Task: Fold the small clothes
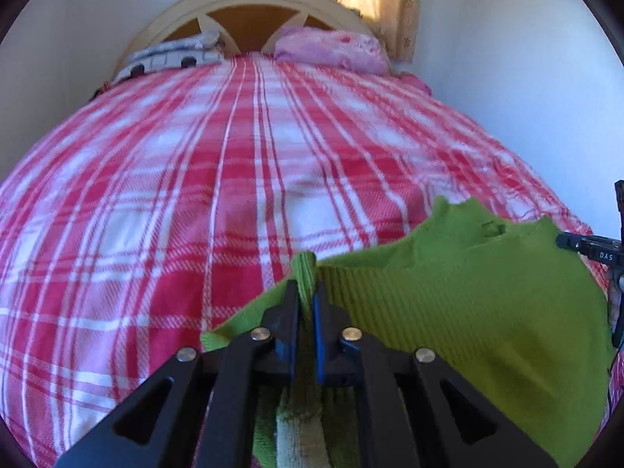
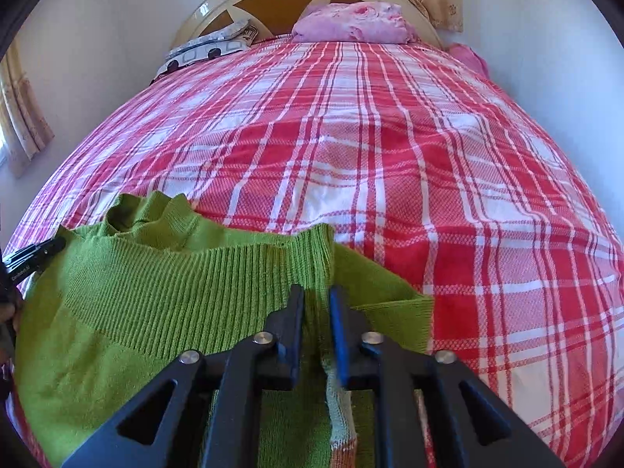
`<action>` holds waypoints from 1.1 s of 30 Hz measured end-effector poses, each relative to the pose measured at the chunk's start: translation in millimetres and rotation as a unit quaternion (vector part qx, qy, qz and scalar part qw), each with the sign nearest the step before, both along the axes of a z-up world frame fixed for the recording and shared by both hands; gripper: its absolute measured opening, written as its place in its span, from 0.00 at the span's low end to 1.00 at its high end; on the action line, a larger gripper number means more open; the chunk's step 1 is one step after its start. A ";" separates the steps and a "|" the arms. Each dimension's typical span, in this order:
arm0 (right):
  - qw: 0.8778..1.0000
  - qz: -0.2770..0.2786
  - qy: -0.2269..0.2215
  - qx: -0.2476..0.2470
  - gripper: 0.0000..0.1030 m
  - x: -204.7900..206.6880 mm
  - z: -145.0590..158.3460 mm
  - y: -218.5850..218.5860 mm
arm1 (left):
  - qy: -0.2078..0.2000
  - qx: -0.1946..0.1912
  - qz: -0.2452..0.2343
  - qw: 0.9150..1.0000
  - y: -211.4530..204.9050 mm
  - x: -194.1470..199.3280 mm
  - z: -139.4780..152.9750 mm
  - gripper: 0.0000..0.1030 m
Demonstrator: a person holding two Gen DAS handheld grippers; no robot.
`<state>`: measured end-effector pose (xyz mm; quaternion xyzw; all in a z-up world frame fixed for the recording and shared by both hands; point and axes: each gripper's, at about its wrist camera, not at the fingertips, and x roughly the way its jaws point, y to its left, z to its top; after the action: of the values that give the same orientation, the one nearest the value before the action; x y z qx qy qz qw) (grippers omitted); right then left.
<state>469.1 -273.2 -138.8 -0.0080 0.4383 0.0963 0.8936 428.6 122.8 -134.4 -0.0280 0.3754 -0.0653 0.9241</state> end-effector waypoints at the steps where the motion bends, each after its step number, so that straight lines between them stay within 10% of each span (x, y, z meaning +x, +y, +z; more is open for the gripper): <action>1: 1.000 -0.002 -0.003 0.001 0.62 -2.6 3.7 -2.4 | -0.008 0.013 0.010 1.000 0.3 -4.3 5.0 0.25; 4: 1.000 -0.012 -0.019 0.018 0.69 -18.2 17.6 -12.6 | -0.039 0.024 0.031 0.998 8.6 -24.7 21.0 0.57; 10: 0.999 0.025 -0.037 0.005 0.69 -81.5 33.7 -12.8 | -0.082 0.018 0.029 0.996 14.7 -87.4 39.7 0.72; 18: 0.998 0.034 -0.035 -0.036 0.69 -152.7 7.5 1.8 | 0.006 0.052 0.005 0.999 -18.5 -120.4 -7.5 0.73; 33: 1.000 0.003 -0.005 -0.030 0.69 -176.2 -11.5 -23.0 | 0.027 0.013 0.030 0.999 -5.3 -139.8 -14.0 0.76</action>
<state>292.9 -296.2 -150.2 -0.0370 0.4367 0.0857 0.8948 288.9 117.5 -148.4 -0.0295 0.4001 -0.0318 0.9155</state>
